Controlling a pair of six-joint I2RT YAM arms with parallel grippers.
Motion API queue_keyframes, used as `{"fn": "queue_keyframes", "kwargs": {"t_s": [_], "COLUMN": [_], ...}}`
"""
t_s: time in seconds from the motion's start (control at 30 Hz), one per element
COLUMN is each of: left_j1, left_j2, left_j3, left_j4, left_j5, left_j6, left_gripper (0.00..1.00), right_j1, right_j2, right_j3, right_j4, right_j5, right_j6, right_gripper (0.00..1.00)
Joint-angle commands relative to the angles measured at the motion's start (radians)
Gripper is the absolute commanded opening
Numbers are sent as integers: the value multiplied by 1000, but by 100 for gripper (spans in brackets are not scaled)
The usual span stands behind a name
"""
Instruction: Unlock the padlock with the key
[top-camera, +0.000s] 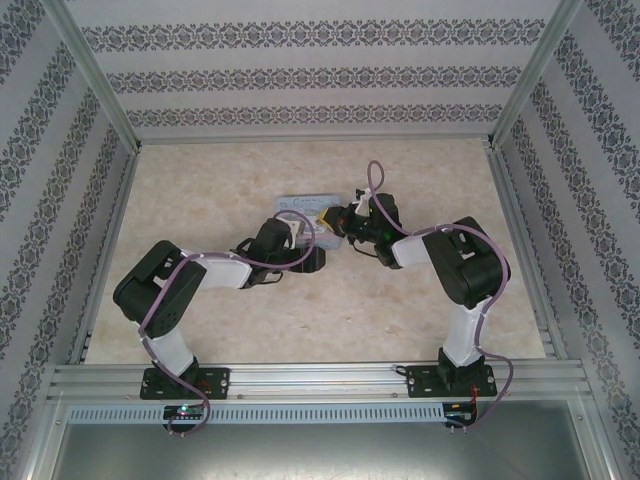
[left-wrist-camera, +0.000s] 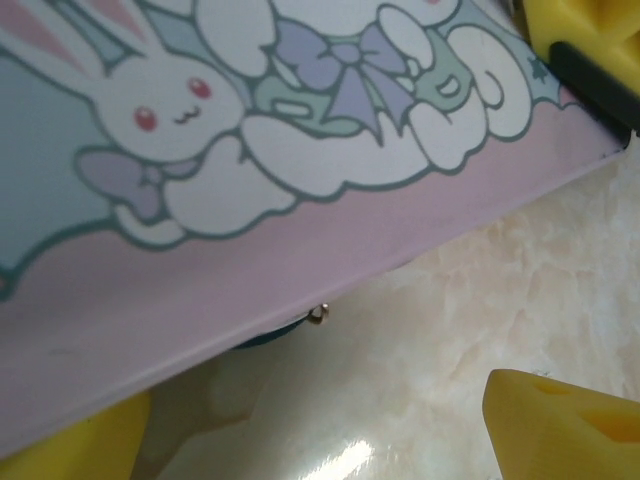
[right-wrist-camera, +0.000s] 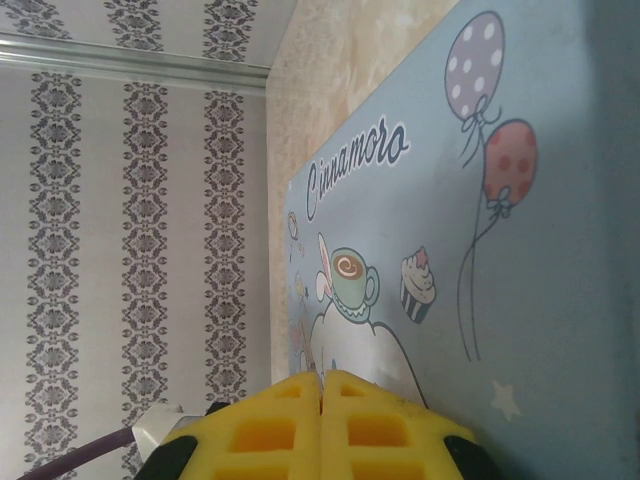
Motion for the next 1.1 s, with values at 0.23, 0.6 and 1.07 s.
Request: {"fn": "queue_keyframes", "kwargs": {"t_s": [0.23, 0.6, 1.07], "left_j1": [-9, -12, -10], "left_j2": [105, 163, 192], "left_j3": [17, 49, -5], "left_j4": [180, 249, 522], "left_j5": [-11, 26, 134], "left_j6": [35, 10, -224], "left_gripper": [85, 82, 81], "right_j1": [-31, -32, -32], "right_j2": [33, 41, 47], "right_j3": [16, 20, 18], "right_j4": [-2, -11, -12], "right_j5": [5, 6, 7], "right_j6": [-13, -15, -17], "right_gripper": [0, 0, 0]}}
